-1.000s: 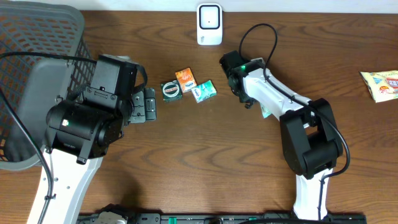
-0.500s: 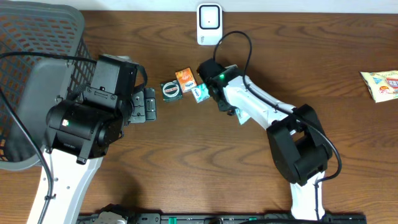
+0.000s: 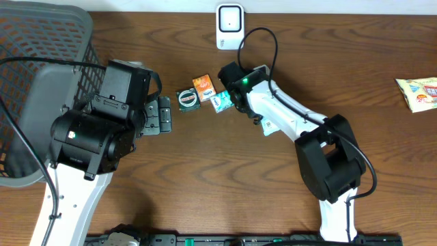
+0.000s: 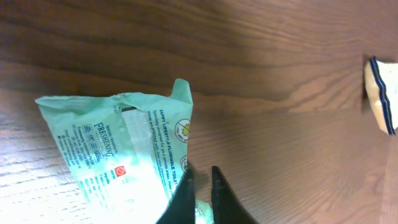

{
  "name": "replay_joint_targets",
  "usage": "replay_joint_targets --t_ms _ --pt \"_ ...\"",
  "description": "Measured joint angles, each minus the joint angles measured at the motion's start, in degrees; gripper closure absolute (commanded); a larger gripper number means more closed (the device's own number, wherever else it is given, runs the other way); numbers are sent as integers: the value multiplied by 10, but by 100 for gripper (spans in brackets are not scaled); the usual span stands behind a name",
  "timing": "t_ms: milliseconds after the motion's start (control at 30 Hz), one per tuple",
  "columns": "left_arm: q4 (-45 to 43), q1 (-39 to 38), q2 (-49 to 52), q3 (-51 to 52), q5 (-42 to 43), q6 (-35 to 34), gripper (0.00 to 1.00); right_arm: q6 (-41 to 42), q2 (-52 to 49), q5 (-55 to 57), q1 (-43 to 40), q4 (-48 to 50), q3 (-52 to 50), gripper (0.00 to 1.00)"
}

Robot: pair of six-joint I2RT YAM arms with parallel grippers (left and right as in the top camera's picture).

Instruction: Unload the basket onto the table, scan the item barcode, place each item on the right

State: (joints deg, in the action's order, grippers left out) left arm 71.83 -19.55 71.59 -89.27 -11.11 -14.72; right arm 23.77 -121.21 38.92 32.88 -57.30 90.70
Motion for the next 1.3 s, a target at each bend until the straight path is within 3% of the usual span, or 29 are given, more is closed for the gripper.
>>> replay_joint_targets --t_ms 33,100,267,533,800,900,967,1000,1300 --pt "0 0 0 0 0 0 2 2 0 -12 -5 1 0 62" --pt "0 0 0 0 0 0 2 1 0 -40 -17 5 0 51" --pt "0 0 0 0 0 0 2 -31 0 -174 -78 30 0 44" --pt "0 0 0 0 0 0 2 -157 0 -482 -208 40 3 44" --pt "0 0 0 0 0 0 2 -221 0 -619 -240 75 -42 60" --pt "0 0 0 0 0 0 2 -228 0 -645 -239 102 -73 73" --pt "0 0 0 0 0 0 2 -233 0 -663 -240 121 -87 94" --pt "0 0 0 0 0 0 2 -233 1 -670 -240 126 -90 99" --pt "0 0 0 0 0 0 2 -207 2 -676 -240 114 -86 99"
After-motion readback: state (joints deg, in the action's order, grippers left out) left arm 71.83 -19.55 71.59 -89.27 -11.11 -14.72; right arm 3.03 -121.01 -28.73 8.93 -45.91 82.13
